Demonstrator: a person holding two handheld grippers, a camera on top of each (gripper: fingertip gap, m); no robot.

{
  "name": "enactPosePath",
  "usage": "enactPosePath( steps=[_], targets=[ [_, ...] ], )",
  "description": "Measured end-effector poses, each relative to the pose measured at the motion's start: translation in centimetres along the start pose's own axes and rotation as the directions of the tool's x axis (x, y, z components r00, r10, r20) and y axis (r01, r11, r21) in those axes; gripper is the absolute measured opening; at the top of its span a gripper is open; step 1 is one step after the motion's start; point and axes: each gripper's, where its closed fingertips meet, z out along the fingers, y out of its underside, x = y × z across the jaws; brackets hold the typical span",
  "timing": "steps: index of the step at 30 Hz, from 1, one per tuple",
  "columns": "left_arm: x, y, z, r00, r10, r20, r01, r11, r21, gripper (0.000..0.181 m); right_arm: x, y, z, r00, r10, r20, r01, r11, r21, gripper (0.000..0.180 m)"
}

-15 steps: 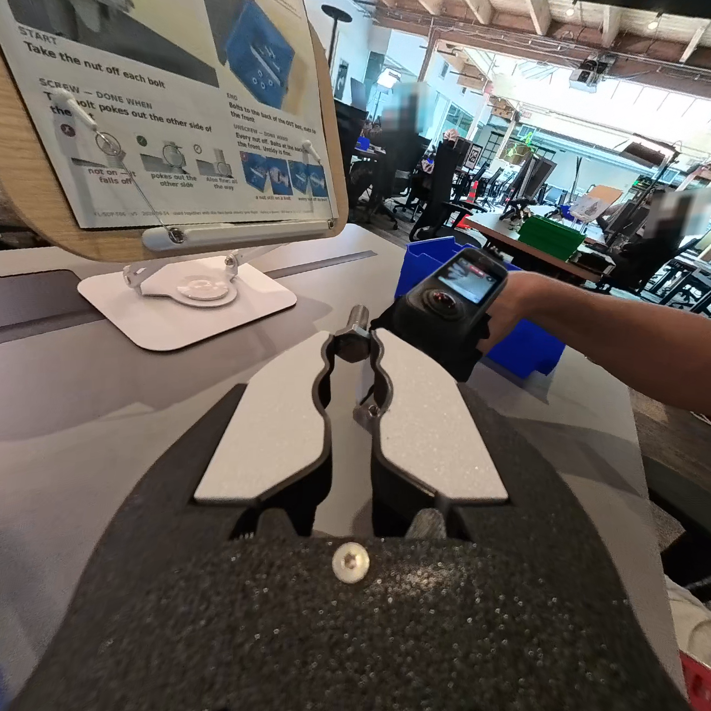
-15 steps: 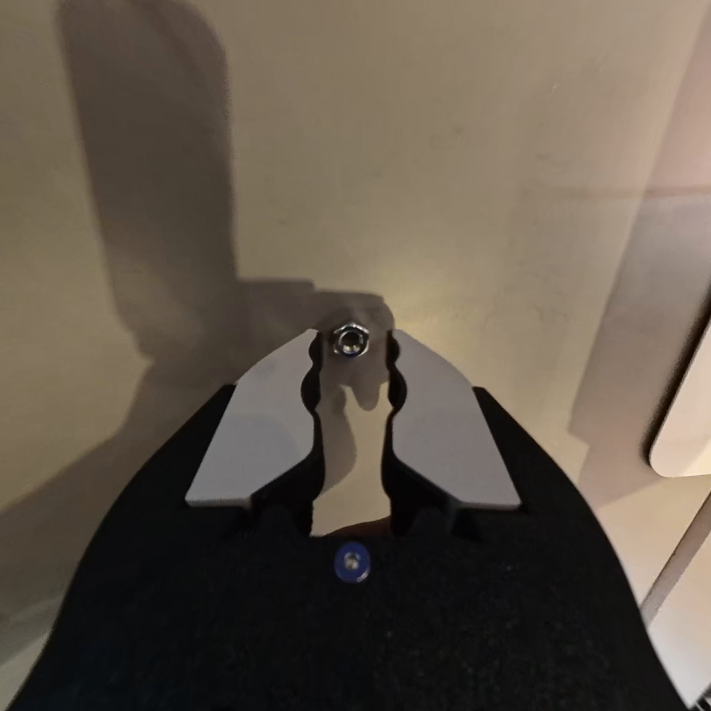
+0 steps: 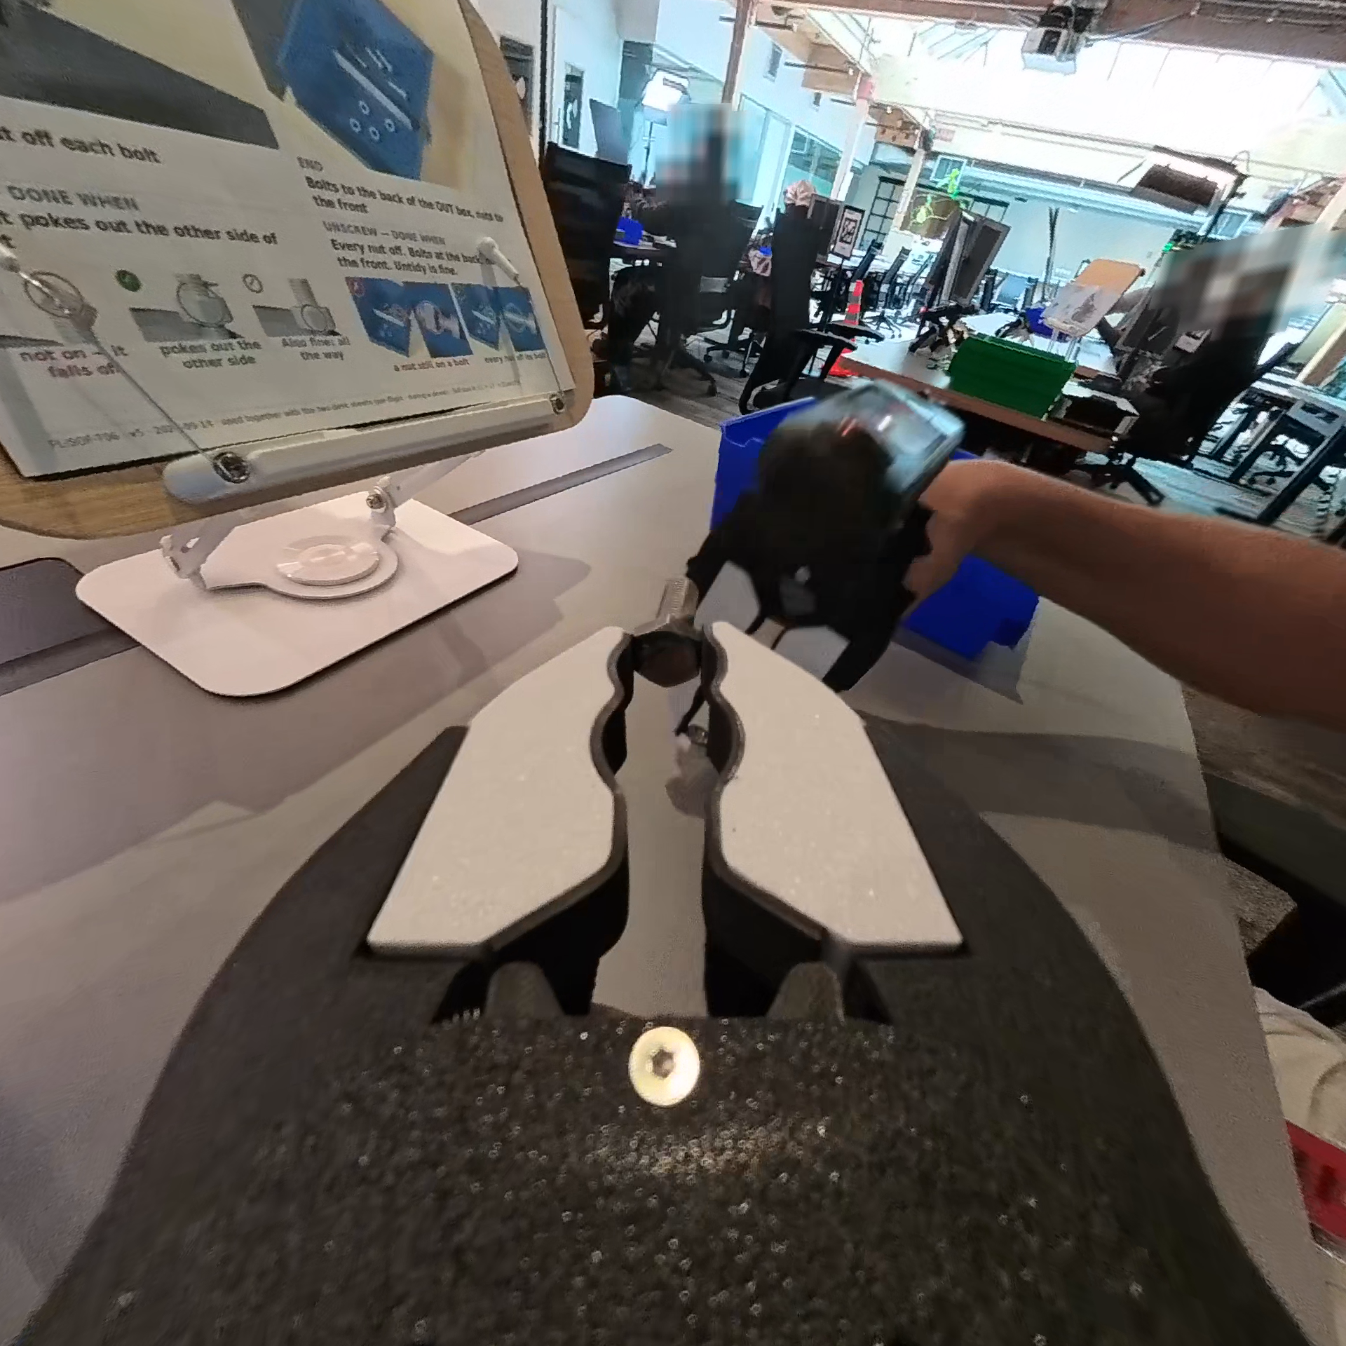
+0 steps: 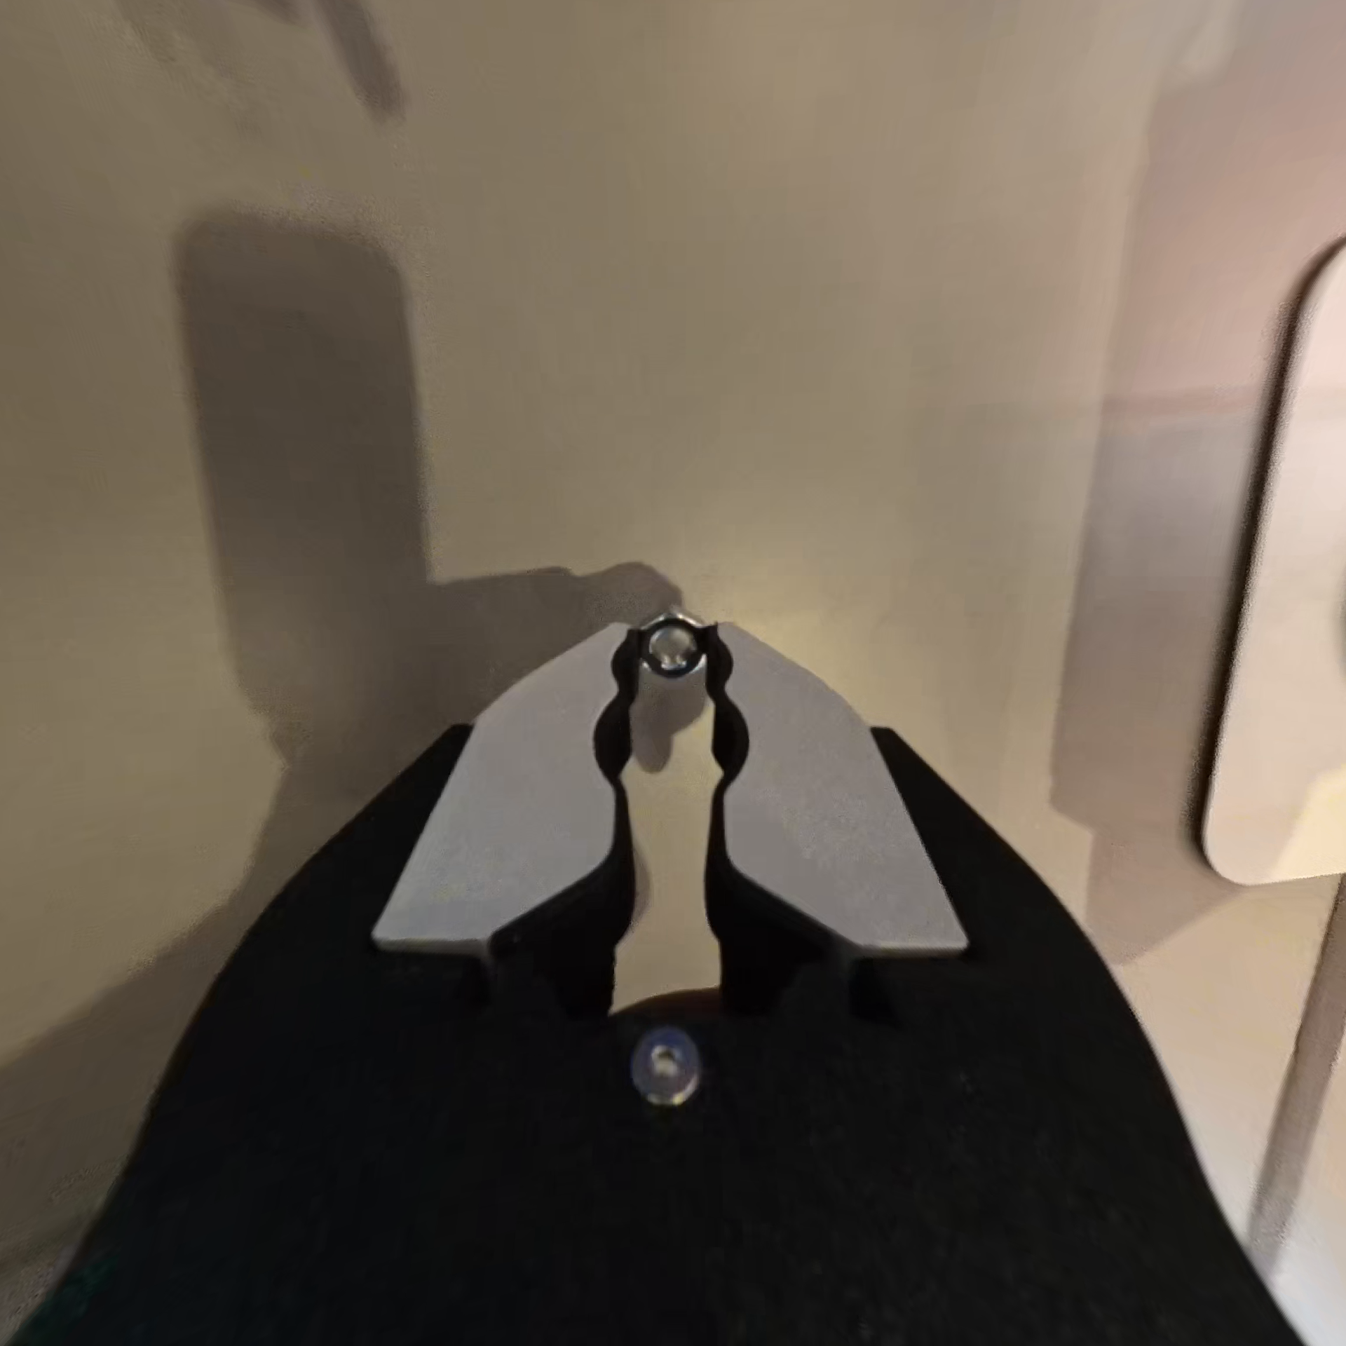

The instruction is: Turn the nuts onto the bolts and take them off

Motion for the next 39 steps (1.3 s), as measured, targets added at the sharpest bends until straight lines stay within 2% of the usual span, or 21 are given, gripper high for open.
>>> enactPosePath(
  steps=[1, 4, 7, 9, 13, 16, 22, 28, 39],
  targets=[
    [0.2, -0.1, -0.1, 1.0, 0.0, -0.017, 0.0, 1.0, 0.0, 0.017, -0.3, -1.0, -1.3, 1.0, 0.01, -0.022, -0.007, 0.995, 0.103, 0.017],
    [1.5, -0.3, -0.3, 0.995, 0.013, -0.097, -0.014, 1.0, 0.0, 0.017, -1.7, -4.0, -6.2, 0.993, 0.048, -0.104, 0.004, 0.892, 0.451, 0.017],
    [3.4, -0.5, -0.7, 0.977, 0.046, -0.207, -0.047, 0.999, 0.001, 0.017, -4.1, -5.4, -11.2, 0.974, 0.085, -0.21, 0.101, 0.667, 0.738, 0.017],
    [5.1, -0.5, -1.1, 0.953, 0.06, -0.298, -0.062, 0.998, 0.006, 0.017, -5.5, -5.3, -13.6, 0.942, 0.119, -0.315, 0.213, 0.514, 0.831, 0.017],
    [7.4, -0.3, -1.5, 0.908, 0.099, -0.408, -0.101, 0.995, 0.015, 0.017, -7.0, -3.8, -15.2, 0.917, 0.163, -0.364, 0.286, 0.366, 0.885, 0.017],
    [8.1, -0.1, -1.3, 0.889, 0.074, -0.452, -0.077, 0.997, 0.012, 0.017, -7.3, -3.7, -15.2, 0.921, 0.148, -0.36, 0.295, 0.339, 0.893, 0.017],
    [9.7, 0.4, -0.9, 0.827, -0.016, -0.561, 0.011, 1.0, -0.013, 0.017, -8.0, -6.1, -14.8, 0.88, 0.09, -0.466, 0.431, 0.262, 0.863, 0.017],
    [11.1, 1.0, -1.1, 0.734, -0.121, -0.668, 0.097, 0.993, -0.074, 0.017, -9.1, -8.2, -14.2, 0.831, 0.018, -0.556, 0.532, 0.269, 0.803, 0.017],
    [11.0, 1.5, -0.7, 0.739, -0.139, -0.659, 0.098, 0.99, -0.098, 0.017, -9.4, -8.4, -14.3, 0.825, -0.01, -0.566, 0.547, 0.27, 0.793, 0.017]
  ],
)
